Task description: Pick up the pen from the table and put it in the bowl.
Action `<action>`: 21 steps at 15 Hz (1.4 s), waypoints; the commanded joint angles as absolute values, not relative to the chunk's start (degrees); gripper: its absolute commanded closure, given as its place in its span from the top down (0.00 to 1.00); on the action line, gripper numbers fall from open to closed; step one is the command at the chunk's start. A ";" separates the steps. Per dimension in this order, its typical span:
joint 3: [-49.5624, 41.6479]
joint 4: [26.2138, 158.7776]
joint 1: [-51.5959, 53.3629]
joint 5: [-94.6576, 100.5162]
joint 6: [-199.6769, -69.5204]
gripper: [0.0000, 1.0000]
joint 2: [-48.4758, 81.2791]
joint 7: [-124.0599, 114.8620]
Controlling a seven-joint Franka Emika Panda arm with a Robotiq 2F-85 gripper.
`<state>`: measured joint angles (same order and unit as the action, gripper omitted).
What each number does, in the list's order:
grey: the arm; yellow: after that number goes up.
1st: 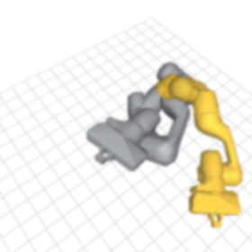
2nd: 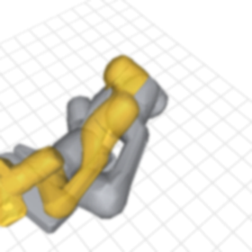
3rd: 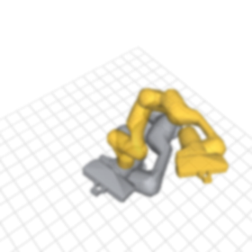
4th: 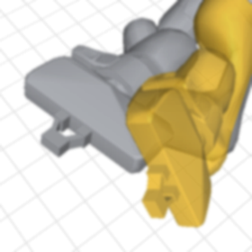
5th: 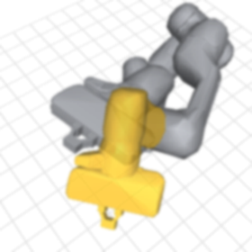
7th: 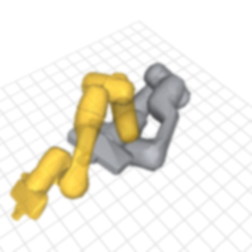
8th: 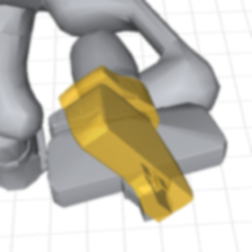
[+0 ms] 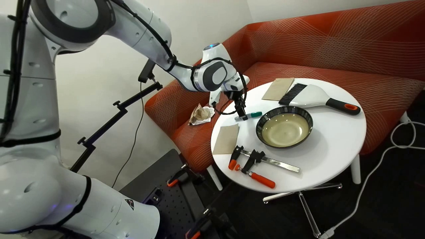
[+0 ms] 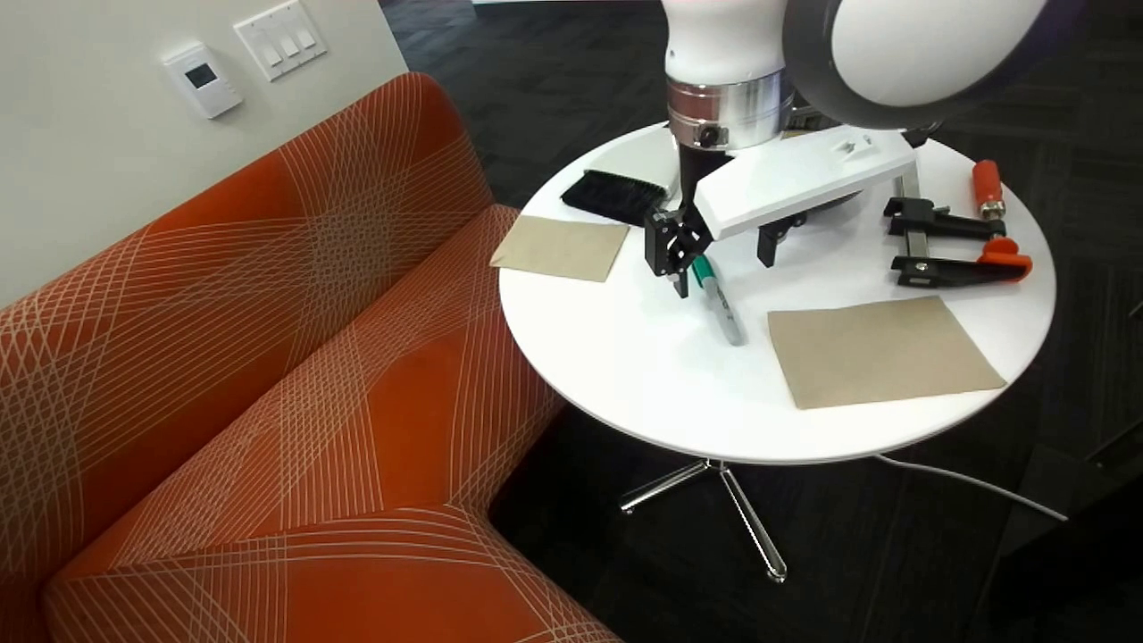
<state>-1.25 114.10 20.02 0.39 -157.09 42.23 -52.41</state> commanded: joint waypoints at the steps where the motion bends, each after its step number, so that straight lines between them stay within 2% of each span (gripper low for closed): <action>1: -2.35 112.25 20.96 -1.19 -157.80 1.00 44.09 -52.58; 3: -2.58 111.79 21.11 -1.28 -157.57 1.00 44.72 -52.70; 4: -3.02 111.54 21.54 -1.08 -157.33 0.75 45.00 -53.03; 5: -3.43 111.36 21.95 -0.87 -157.23 0.74 45.22 -53.33; 14: -4.61 110.48 23.22 -0.81 -156.83 0.03 45.87 -53.43; 15: -4.63 110.53 23.33 -0.76 -156.28 0.00 45.67 -53.39; 16: -4.77 110.92 23.64 -0.66 -155.88 0.05 45.10 -53.52; 21: -7.53 117.92 27.33 0.79 -155.10 0.05 36.95 -56.13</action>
<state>-5.19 112.19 24.44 0.14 -156.70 44.14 -53.41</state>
